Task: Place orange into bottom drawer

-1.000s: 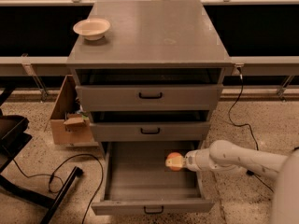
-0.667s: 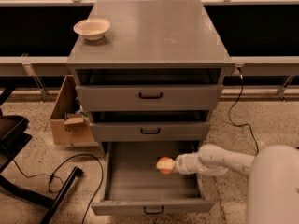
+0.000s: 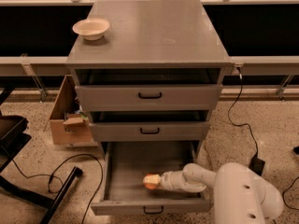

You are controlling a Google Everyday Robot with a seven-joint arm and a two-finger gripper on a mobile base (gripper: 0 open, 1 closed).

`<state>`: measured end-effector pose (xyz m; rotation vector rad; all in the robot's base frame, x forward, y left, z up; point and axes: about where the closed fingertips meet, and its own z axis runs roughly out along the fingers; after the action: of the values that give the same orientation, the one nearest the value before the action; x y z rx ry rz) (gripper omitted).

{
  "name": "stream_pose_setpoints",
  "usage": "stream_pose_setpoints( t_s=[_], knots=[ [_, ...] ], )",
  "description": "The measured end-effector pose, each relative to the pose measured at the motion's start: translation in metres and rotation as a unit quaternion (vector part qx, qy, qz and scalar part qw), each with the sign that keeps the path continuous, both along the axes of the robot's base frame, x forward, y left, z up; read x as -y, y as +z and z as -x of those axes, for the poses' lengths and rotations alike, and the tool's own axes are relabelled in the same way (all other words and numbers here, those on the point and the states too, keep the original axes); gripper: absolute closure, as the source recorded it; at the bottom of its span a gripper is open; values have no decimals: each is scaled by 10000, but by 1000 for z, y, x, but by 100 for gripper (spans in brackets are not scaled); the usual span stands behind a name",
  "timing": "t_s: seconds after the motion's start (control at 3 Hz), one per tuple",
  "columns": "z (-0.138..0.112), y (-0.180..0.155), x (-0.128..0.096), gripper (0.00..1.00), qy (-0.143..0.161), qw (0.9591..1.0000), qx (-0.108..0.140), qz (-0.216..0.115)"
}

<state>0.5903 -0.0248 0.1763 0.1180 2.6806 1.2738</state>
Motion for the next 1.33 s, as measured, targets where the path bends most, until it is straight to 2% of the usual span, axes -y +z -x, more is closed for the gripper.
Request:
stream_pose_setpoints(
  t_s=[0.33, 0.67, 1.0, 1.33],
  knots=[
    [3, -43, -17, 66, -97, 9998, -147, -76],
    [3, -43, -17, 35, -98, 9998, -148, -76],
    [3, -43, -17, 12, -98, 9998, -148, -76],
    [3, -43, -17, 0, -97, 9998, -149, -76]
  ],
)
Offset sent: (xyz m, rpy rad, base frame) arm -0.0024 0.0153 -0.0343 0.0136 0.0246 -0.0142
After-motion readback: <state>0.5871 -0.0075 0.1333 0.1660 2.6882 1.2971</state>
